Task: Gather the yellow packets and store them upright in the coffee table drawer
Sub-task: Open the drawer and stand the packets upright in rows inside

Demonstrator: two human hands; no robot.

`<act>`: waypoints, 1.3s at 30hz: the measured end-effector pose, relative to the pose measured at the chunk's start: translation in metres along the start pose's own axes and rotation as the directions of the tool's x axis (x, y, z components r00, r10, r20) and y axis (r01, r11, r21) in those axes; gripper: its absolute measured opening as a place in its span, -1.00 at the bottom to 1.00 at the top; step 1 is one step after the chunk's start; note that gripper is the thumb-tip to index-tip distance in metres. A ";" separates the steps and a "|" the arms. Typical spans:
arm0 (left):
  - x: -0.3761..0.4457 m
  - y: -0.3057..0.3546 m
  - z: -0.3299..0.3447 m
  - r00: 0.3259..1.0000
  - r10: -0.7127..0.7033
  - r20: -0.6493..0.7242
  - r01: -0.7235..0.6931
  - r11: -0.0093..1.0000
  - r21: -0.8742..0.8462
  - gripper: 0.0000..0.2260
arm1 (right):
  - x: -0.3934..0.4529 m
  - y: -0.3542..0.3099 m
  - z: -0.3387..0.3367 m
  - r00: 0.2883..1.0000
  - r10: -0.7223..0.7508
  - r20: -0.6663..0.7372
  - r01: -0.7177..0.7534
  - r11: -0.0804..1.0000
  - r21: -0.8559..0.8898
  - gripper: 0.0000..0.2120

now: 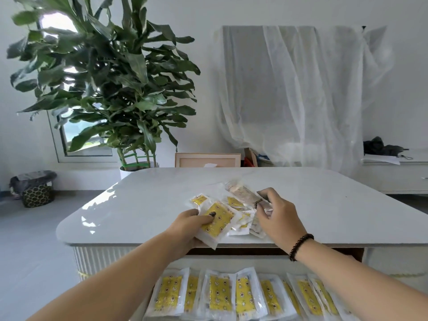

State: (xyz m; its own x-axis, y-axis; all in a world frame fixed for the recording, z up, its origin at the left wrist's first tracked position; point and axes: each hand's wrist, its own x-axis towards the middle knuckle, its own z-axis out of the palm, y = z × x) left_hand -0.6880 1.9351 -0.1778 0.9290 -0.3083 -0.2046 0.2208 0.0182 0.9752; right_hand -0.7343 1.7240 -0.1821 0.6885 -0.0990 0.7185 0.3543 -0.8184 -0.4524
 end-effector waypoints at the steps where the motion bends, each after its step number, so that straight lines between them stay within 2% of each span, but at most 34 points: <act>1: -0.006 0.000 -0.003 1.000 -0.002 0.023 0.003 0.999 -0.037 -0.83 | -0.004 -0.002 -0.002 0.999 -0.043 0.001 0.043 0.998 0.056 -0.87; 3: -0.016 0.001 -0.009 0.998 -0.006 0.067 0.014 0.993 -0.115 -0.82 | -0.012 -0.007 -0.006 0.989 -0.150 0.007 0.147 0.977 0.153 -0.80; 5: -0.024 0.000 -0.013 0.996 -0.007 0.085 0.021 0.985 -0.171 -0.78 | -0.019 -0.008 -0.006 0.967 -0.256 -0.008 0.254 0.951 0.177 -0.75; 9: -0.043 0.003 -0.010 0.989 0.013 0.147 0.028 0.960 -0.277 -0.66 | -0.027 -0.016 -0.001 0.936 -0.351 -0.013 0.344 0.910 0.232 -0.67; 11: -0.050 0.004 -0.006 0.978 0.032 0.207 0.019 0.971 -0.240 -0.62 | -0.030 -0.022 0.000 0.926 -0.378 0.006 0.363 0.894 0.262 -0.66; 13: -0.054 0.001 -0.003 0.972 0.061 0.227 -0.029 0.990 -0.140 -0.72 | -0.031 -0.025 0.000 0.928 -0.372 0.027 0.351 0.895 0.277 -0.68; 16: -0.052 -0.005 0.000 0.977 0.091 0.191 -0.086 0.996 -0.034 -0.73 | -0.032 -0.027 -0.004 0.968 -0.242 0.062 0.213 0.930 0.300 -0.66; 19: -0.049 -0.011 0.003 0.983 0.116 0.142 -0.120 0.992 0.023 -0.75 | -0.034 -0.030 -0.009 0.981 -0.001 0.192 -0.068 0.935 0.348 -0.61; 20: -0.048 -0.013 0.004 0.984 0.128 0.126 -0.133 0.991 0.035 -0.75 | -0.034 -0.029 -0.009 0.967 0.091 0.236 -0.181 0.900 0.396 -0.61; 22: -0.048 -0.017 0.006 0.983 0.152 0.107 -0.159 0.985 0.061 -0.76 | -0.032 -0.029 -0.011 0.910 0.273 0.312 -0.405 0.747 0.528 -0.71; 24: -0.047 -0.022 0.007 0.983 0.161 0.093 -0.170 0.979 0.109 -0.78 | -0.032 -0.029 -0.011 0.837 0.389 0.384 -0.547 0.612 0.571 -0.87; 27: -0.044 -0.029 0.008 0.985 0.149 0.090 -0.164 0.966 0.200 -0.77 | -0.038 -0.022 -0.003 0.782 0.457 0.423 -0.622 0.615 0.485 -0.83; 29: -0.042 -0.033 0.009 0.986 0.134 0.097 -0.156 0.951 0.268 -0.74 | -0.042 -0.019 0.003 0.759 0.484 0.436 -0.650 0.595 0.472 -0.89; 34: -0.036 -0.039 0.008 0.987 0.120 0.108 -0.158 0.853 0.497 -0.58 | -0.048 -0.013 0.012 0.754 0.502 0.424 -0.653 0.644 0.399 -0.91; 36: -0.032 -0.042 0.007 0.989 0.104 0.108 -0.145 0.850 0.507 -0.59 | -0.047 -0.011 0.018 0.756 0.495 0.429 -0.642 0.689 0.336 -0.89; 39: -0.024 -0.044 0.004 0.995 0.067 0.079 -0.094 0.904 0.418 -0.65 | -0.038 -0.005 0.027 0.774 0.472 0.422 -0.616 0.718 0.325 -0.87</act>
State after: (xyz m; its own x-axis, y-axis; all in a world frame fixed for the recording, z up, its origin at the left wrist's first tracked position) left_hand -0.7205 1.9382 -0.2155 0.9156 -0.3802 -0.1311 -0.0122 -0.3519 0.9359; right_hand -0.7449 1.7473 -0.2218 0.9673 -0.2239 0.1192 0.0363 -0.3427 -0.9387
